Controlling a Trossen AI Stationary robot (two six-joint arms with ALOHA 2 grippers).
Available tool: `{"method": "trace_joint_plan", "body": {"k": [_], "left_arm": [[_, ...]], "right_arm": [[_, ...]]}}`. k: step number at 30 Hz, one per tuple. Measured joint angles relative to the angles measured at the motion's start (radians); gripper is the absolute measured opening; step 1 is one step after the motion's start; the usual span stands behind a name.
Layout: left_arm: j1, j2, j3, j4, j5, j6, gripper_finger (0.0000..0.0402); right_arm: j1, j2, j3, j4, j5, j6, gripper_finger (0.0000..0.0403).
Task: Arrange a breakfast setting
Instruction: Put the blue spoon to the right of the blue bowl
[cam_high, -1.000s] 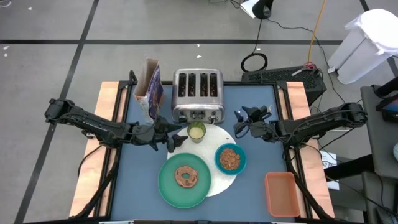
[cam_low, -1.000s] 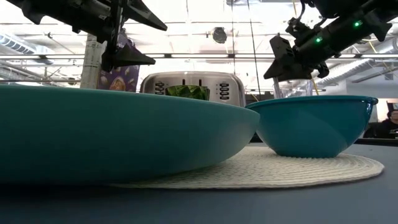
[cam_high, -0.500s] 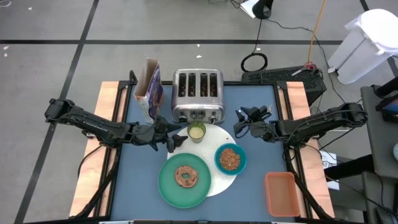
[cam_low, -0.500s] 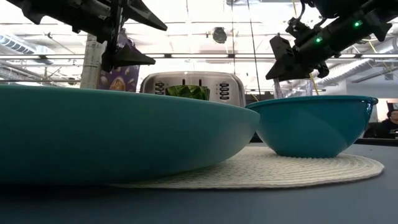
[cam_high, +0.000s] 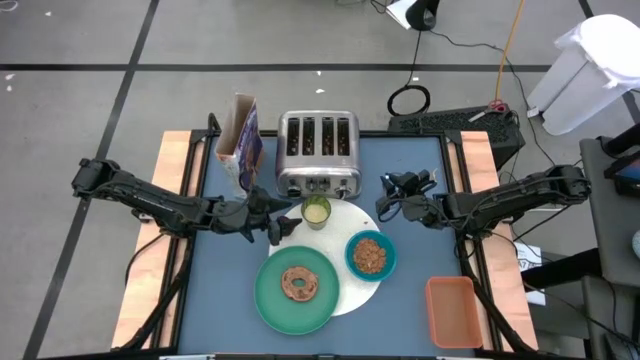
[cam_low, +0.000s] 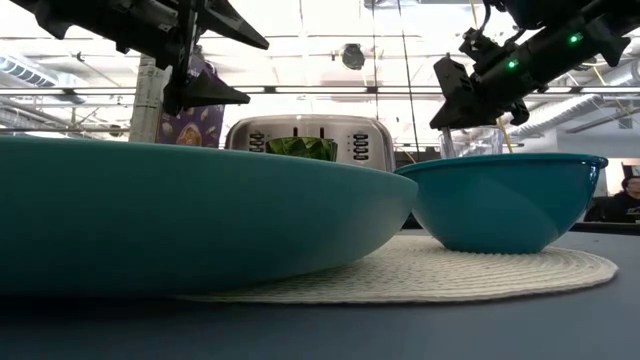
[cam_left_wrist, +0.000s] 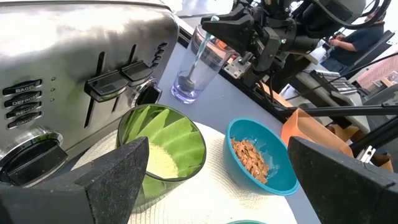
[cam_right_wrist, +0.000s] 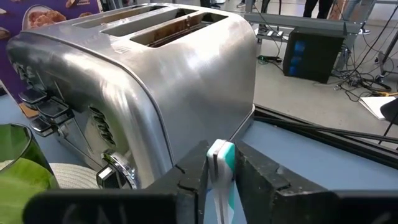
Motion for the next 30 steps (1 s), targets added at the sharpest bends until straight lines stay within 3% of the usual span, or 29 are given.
{"method": "trace_joint_plan", "body": {"k": [7,30], "left_arm": [[0.0,0.0,0.0,0.0,0.0,0.0,0.0388],[0.0,0.0,0.0,0.0,0.0,0.0,0.0388]], "right_arm": [[0.0,0.0,0.0,0.0,0.0,0.0,0.0042],[0.0,0.0,0.0,0.045,0.0,-0.065,0.0045]]}}
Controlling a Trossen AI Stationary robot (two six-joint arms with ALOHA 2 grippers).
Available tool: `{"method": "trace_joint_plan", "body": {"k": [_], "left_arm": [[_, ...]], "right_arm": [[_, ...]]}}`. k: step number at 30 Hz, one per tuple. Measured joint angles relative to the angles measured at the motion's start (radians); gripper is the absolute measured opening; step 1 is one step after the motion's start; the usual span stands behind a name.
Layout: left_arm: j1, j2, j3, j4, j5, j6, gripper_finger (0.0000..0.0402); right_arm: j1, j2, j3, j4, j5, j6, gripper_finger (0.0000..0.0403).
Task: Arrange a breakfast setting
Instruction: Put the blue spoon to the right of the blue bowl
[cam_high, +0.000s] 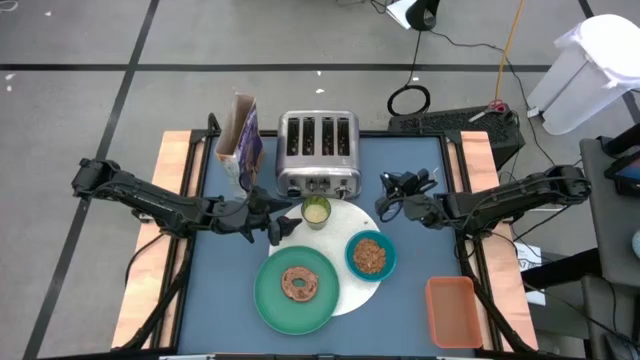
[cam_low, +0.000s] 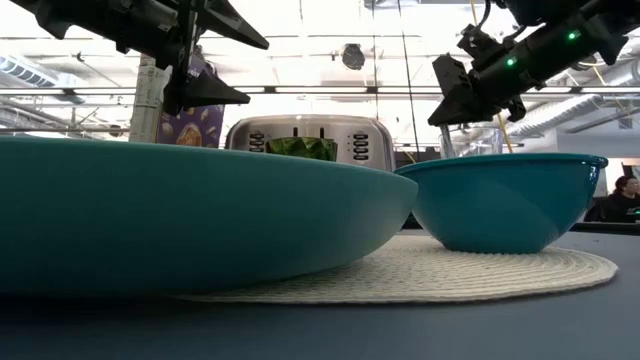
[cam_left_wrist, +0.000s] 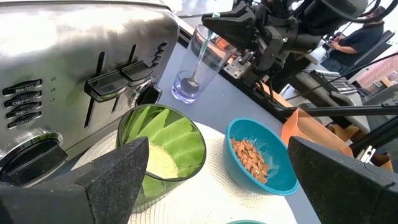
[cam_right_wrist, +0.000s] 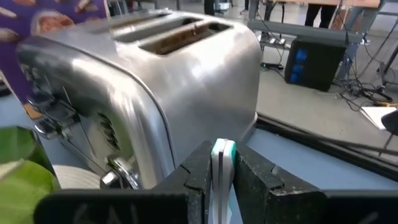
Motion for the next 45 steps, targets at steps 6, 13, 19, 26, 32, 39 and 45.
{"method": "trace_joint_plan", "body": {"k": [6,13,19,26,32,39,45], "left_arm": [[0.0,0.0,0.0,0.0,0.0,0.0,0.0388],[0.0,0.0,0.0,0.0,0.0,0.0,0.0388],[0.0,0.0,0.0,0.0,0.0,0.0,0.0388],[0.0,0.0,0.0,0.016,0.0,0.0,0.0388],[0.0,0.0,0.0,0.057,0.0,-0.031,0.0388],[0.0,0.0,0.0,0.068,0.0,-0.245,0.0388],[0.0,0.0,0.0,0.068,0.01,-0.418,0.0388]], "right_arm": [[0.0,-0.005,0.0,0.128,0.0,-0.117,0.0045],[0.001,-0.058,0.0,0.196,0.0,-0.209,0.0045],[0.001,-0.14,0.0,0.196,0.0,-0.232,0.0045],[0.001,-0.236,0.0,0.223,-0.001,-0.304,0.0045],[0.001,-0.276,0.0,0.346,-0.107,-0.438,0.0045],[0.001,-0.279,0.0,0.447,-0.435,-0.59,0.0045],[0.001,-0.279,0.0,0.463,-0.604,-0.61,0.0045]]}}
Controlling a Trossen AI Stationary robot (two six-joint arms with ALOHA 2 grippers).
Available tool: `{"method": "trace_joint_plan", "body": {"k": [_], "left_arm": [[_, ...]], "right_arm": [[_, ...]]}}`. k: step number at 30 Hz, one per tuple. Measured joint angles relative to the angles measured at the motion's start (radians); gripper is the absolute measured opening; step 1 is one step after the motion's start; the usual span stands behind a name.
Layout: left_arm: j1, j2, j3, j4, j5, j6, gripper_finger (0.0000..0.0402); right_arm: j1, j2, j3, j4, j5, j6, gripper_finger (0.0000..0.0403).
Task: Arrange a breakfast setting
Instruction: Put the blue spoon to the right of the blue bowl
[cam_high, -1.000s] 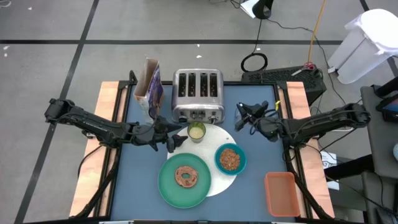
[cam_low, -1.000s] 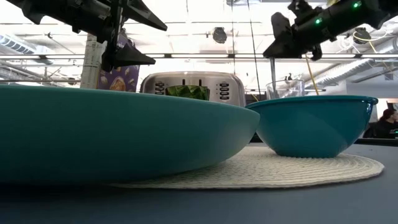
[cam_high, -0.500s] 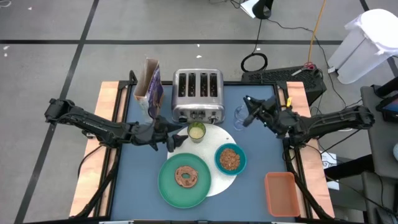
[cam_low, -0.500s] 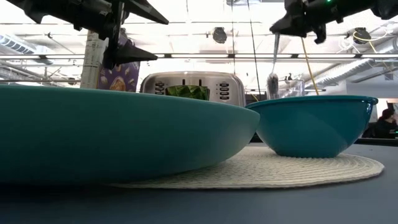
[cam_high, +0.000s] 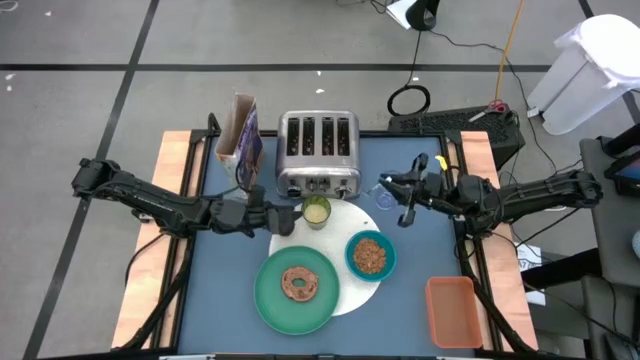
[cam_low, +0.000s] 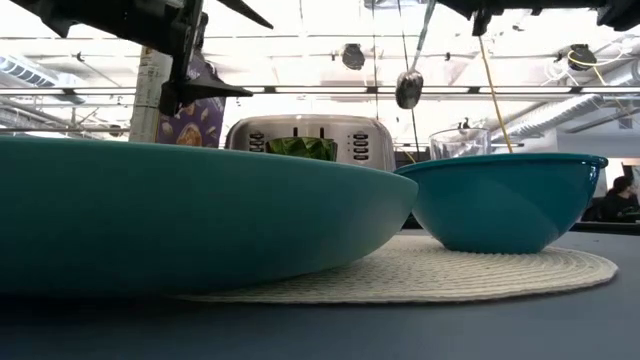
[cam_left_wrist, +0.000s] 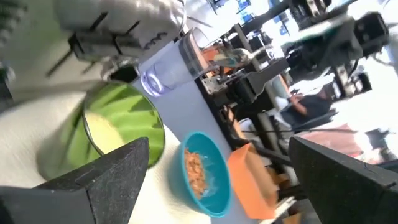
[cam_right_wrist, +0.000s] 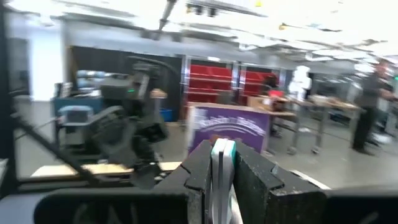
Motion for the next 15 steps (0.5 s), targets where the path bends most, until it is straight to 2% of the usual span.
{"method": "trace_joint_plan", "body": {"k": [4,8,12,15], "left_arm": [[0.0,0.0,0.0,0.002,0.063,-0.145,0.0388],[0.0,0.0,0.0,0.029,0.133,-0.308,0.0388],[0.0,0.0,0.0,0.079,0.154,-0.441,0.0388],[0.0,0.002,0.0,0.103,0.151,-0.509,0.0388]], "right_arm": [[0.0,0.005,0.0,0.0,-0.144,-0.075,0.0045],[0.002,0.023,0.0,0.0,-0.317,-0.218,0.0045],[0.03,0.062,0.0,-0.005,-0.429,-0.517,0.0045],[0.057,0.098,0.0,-0.001,-0.473,-0.739,0.0045]]}}
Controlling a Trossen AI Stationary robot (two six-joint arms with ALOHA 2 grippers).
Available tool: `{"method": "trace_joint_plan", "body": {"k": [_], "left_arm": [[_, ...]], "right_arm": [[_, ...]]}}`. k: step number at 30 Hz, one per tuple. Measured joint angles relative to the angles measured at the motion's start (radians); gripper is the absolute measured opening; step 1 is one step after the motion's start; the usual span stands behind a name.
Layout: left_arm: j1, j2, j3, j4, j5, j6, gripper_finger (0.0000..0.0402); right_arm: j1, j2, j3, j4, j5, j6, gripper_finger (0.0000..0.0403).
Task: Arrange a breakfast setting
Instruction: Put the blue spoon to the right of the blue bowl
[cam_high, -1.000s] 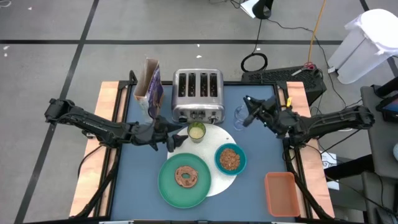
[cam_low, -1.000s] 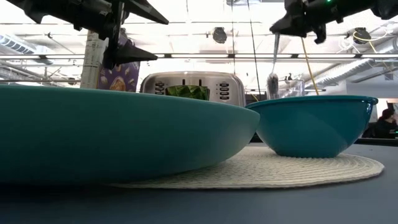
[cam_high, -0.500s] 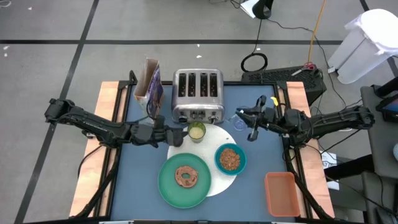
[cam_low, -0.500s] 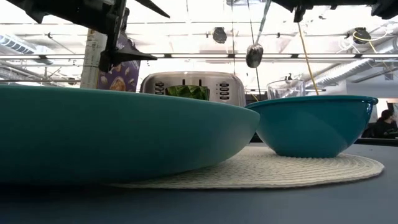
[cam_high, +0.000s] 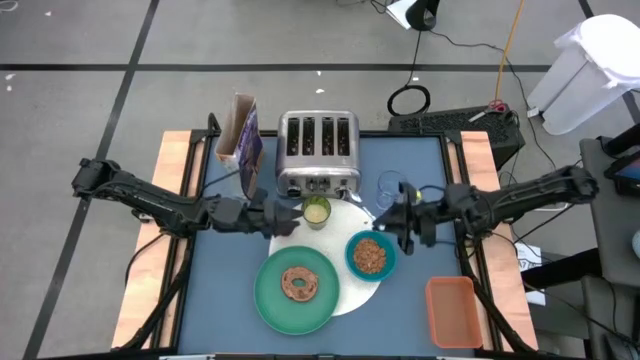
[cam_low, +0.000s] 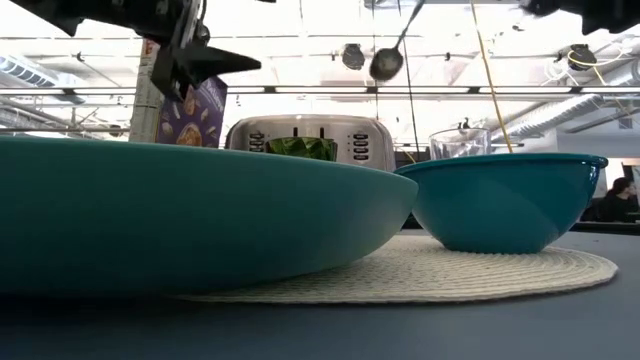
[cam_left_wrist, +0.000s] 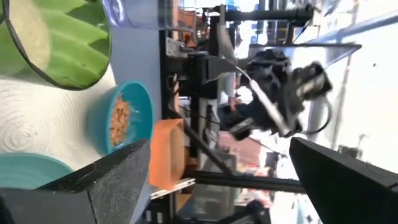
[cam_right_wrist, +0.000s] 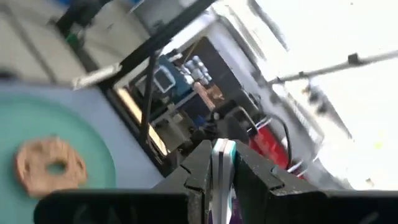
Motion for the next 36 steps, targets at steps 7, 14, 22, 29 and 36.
{"method": "trace_joint_plan", "body": {"k": [7,14,22,29,36], "left_arm": [[0.0,0.085,0.001,0.06,-0.03,-0.089,0.0388],[0.0,0.249,0.066,0.234,-0.032,-0.071,0.0388],[0.026,0.41,0.261,0.235,-0.03,0.044,0.0388],[0.046,0.491,0.351,0.231,-0.029,0.054,0.0363],[0.06,0.534,0.377,0.234,-0.029,0.055,0.03]], "right_arm": [[0.022,0.067,0.0,0.027,0.006,-0.264,0.0045],[0.022,0.106,0.0,0.047,0.004,-0.269,0.0045],[0.034,0.125,0.0,0.046,0.001,-0.334,0.0045],[0.083,0.125,0.0,0.036,-0.002,-0.393,0.0045],[0.126,0.125,0.0,-0.032,-0.002,-0.455,0.0045]]}}
